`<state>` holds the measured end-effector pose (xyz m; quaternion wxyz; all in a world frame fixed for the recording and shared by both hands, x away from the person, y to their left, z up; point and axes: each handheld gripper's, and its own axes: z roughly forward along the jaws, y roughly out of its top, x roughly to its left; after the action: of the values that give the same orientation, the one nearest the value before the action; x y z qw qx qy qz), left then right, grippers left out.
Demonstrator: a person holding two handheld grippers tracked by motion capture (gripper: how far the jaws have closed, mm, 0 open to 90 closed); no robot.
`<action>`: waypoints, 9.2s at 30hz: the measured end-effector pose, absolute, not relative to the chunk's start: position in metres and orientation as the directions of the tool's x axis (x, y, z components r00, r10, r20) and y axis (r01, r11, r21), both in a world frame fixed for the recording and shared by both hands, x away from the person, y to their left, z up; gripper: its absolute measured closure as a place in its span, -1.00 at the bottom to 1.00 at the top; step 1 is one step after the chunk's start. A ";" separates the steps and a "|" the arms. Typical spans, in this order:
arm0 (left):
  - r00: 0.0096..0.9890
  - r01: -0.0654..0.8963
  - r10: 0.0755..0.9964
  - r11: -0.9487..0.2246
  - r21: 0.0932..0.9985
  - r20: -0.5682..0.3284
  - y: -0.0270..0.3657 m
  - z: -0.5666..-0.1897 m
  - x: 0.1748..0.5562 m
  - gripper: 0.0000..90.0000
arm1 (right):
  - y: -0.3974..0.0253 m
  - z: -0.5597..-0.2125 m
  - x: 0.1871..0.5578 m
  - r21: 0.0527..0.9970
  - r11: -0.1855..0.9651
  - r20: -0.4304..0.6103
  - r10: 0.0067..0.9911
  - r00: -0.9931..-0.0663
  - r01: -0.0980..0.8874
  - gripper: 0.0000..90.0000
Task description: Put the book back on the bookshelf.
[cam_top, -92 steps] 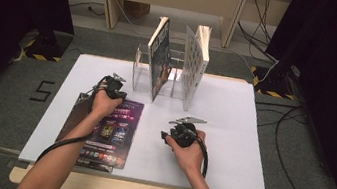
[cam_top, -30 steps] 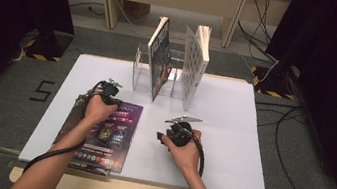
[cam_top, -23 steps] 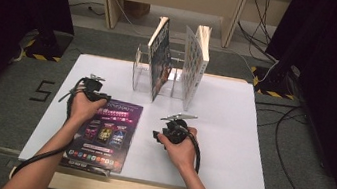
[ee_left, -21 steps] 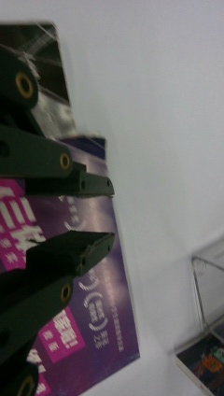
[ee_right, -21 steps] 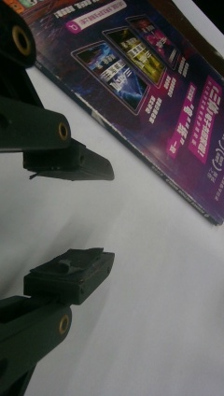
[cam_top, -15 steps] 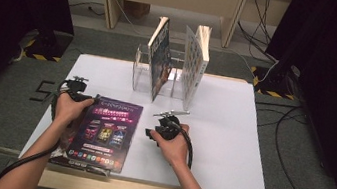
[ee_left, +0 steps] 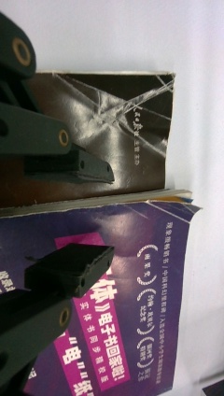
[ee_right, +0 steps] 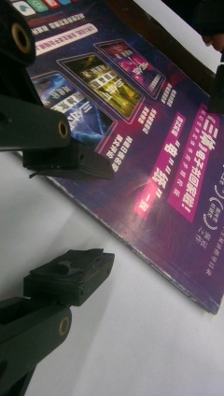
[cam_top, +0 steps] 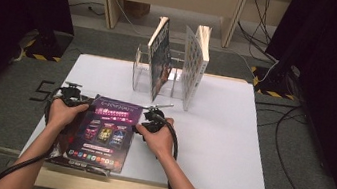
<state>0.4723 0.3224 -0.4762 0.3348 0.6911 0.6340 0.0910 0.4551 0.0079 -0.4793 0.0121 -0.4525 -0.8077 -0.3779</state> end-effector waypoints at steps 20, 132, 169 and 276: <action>0.132 0.825 0.906 0.125 0.552 -0.402 0.325 -0.478 0.465 0.45 | 0.023 -0.484 0.461 0.572 0.269 0.401 0.732 -0.551 0.775 0.13; 0.232 0.852 0.867 0.038 0.522 -0.441 0.333 -0.471 0.456 0.83 | 0.023 -0.489 0.525 0.516 0.007 0.559 0.754 -0.343 0.857 0.51; 0.177 0.699 0.893 0.182 0.692 -0.414 0.350 -0.451 0.437 -0.09 | 0.025 -0.428 0.499 0.603 -0.015 0.610 0.653 -0.449 0.798 0.87; 0.634 0.467 0.735 -0.117 0.877 -0.239 0.113 -0.324 0.413 -0.15 | -0.075 -0.278 0.442 0.946 -0.048 0.181 0.899 -0.400 0.321 0.88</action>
<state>0.4134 0.1132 -0.3236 0.5242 0.7363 0.4082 0.1281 0.4415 -0.0749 -0.2784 -0.2663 -0.4789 -0.6365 -0.5428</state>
